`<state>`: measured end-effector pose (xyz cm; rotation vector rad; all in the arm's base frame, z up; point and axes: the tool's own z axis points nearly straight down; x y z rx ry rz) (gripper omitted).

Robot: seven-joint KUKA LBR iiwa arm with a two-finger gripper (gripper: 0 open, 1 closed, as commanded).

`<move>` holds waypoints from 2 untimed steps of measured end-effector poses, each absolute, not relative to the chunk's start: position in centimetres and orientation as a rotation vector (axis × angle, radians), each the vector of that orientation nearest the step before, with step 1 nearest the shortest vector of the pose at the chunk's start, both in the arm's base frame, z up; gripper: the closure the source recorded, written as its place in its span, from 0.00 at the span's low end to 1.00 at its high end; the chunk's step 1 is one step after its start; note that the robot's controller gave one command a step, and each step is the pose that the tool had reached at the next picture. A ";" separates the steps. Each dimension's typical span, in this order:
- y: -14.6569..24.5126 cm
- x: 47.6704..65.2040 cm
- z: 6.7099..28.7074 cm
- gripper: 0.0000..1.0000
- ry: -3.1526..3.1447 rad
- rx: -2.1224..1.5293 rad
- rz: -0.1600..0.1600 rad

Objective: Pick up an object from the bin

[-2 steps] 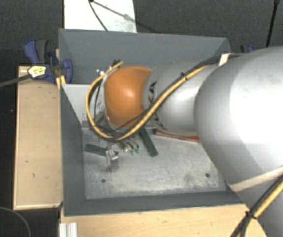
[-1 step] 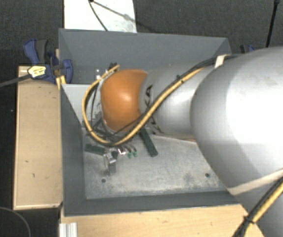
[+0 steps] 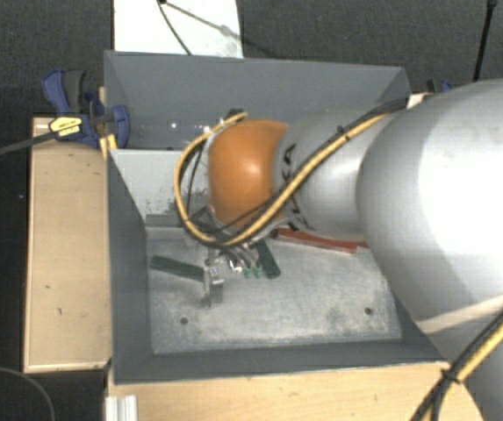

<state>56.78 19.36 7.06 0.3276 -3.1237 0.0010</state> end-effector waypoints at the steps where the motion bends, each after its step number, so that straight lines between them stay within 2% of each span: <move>1: 19.5 56.8 7.1 1.00 -3.123 0.330 0.000; 2: 23.6 55.8 22.0 1.00 -3.142 0.251 -0.008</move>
Offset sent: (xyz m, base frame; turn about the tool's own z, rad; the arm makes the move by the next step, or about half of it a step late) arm 0.0000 0.0000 0.0000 0.0000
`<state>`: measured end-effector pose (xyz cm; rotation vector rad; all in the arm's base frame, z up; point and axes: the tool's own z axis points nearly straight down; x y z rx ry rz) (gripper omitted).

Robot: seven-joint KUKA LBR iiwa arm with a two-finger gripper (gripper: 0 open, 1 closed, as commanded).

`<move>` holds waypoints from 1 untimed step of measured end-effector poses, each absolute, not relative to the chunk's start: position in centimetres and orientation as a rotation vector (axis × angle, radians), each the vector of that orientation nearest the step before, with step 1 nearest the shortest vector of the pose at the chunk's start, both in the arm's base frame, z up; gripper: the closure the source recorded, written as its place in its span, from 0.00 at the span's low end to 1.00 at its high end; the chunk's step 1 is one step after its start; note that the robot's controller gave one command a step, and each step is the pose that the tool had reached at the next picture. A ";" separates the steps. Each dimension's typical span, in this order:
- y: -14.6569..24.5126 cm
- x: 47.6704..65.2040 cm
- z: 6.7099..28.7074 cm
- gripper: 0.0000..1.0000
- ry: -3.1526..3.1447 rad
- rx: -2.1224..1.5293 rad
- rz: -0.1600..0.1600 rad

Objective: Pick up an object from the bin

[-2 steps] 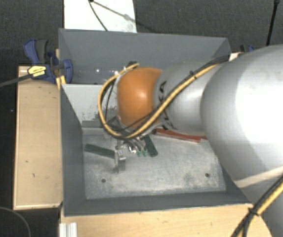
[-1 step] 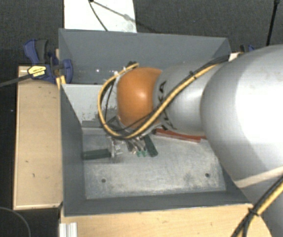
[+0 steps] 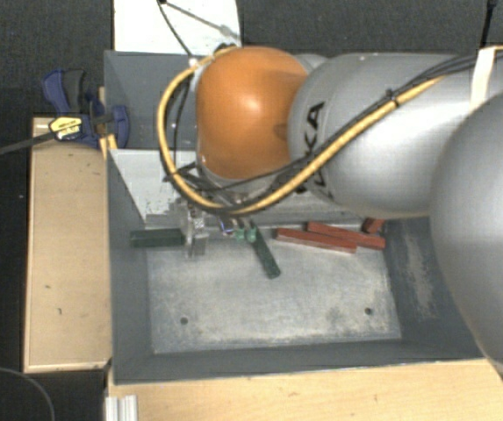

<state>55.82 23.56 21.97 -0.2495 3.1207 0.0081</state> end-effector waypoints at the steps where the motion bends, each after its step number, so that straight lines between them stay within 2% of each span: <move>1: 24.4 53.9 15.6 1.00 3.131 -0.307 -0.001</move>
Offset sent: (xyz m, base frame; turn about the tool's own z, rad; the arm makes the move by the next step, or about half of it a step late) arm -0.0175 0.0083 -0.0599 -0.0359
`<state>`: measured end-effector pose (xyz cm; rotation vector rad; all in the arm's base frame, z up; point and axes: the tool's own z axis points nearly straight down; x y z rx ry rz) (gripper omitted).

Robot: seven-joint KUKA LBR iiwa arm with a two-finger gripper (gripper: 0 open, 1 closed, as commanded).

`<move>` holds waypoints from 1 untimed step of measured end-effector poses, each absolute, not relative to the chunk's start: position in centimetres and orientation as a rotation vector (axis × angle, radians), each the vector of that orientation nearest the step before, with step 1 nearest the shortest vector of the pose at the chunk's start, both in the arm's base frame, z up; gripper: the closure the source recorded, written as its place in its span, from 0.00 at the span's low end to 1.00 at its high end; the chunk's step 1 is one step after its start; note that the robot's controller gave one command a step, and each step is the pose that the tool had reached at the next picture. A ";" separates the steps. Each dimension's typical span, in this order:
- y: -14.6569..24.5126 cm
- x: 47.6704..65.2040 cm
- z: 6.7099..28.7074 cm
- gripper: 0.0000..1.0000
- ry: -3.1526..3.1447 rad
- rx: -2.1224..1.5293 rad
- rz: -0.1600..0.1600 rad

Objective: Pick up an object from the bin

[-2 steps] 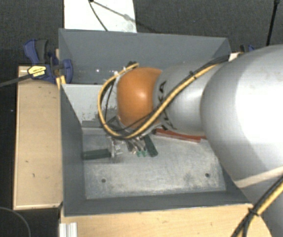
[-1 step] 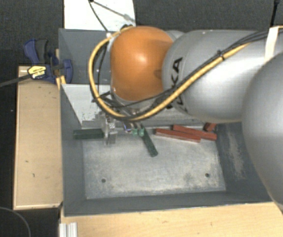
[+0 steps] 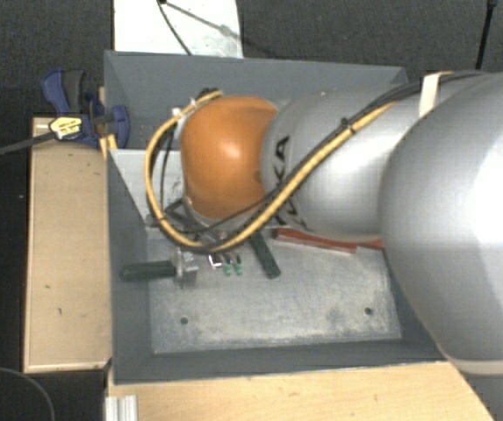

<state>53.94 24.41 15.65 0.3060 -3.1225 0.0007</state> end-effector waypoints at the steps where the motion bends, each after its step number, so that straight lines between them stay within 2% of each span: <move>1: 25.0 54.8 22.8 1.00 -3.135 0.316 -0.005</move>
Offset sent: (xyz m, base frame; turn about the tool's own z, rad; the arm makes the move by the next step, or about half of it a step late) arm 0.0060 0.0053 0.0661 -0.0073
